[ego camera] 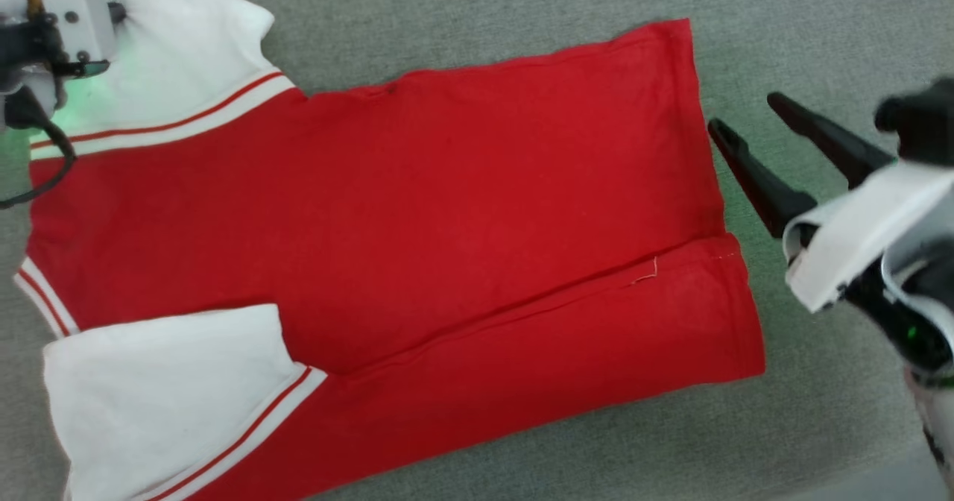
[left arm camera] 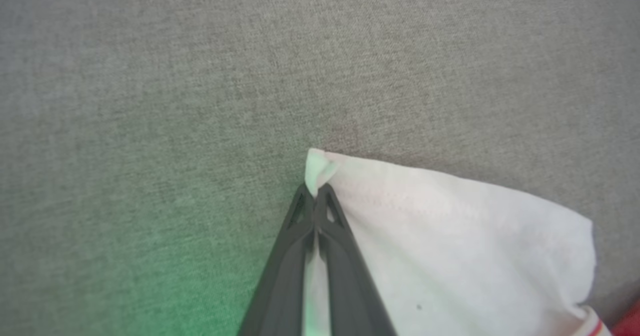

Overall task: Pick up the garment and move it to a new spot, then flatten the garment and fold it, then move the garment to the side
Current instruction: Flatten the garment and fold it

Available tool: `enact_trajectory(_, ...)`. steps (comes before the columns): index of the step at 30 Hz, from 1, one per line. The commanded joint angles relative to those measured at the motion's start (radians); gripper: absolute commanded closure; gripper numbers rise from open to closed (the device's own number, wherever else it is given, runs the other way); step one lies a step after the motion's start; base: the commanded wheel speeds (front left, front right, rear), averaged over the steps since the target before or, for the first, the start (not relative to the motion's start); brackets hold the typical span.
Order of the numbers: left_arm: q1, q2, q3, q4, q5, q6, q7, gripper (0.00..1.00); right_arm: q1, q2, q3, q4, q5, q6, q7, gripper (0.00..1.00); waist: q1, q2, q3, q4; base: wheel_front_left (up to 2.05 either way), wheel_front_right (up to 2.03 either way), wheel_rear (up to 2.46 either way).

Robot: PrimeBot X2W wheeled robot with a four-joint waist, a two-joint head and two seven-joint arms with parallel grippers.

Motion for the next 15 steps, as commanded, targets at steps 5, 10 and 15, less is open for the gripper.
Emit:
enact_trajectory(5, 0.027, -0.051, -0.029, 0.034, 0.000, -0.015, 0.003, 1.00, -0.135, -0.005, 0.028, 0.083, 0.002, -0.001, 0.125, 0.00, 0.0000, -0.0001, 0.003, 0.029, 0.00, 0.00, 0.00)
enact_trajectory(10, 0.004, -0.083, -0.038, 0.057, 0.007, -0.034, -0.010, 1.00, -0.264, -0.020, 0.068, 0.202, -0.005, -0.001, 0.223, 0.00, 0.0000, -0.0001, 0.012, 0.056, 0.00, 0.00, 0.00)
enact_trajectory(15, -0.015, -0.108, -0.046, 0.086, 0.012, -0.051, -0.024, 1.00, -0.368, -0.014, 0.102, 0.320, 0.021, -0.001, 0.279, 0.00, 0.0000, -0.0001, 0.021, 0.074, 0.00, 0.00, 0.00)
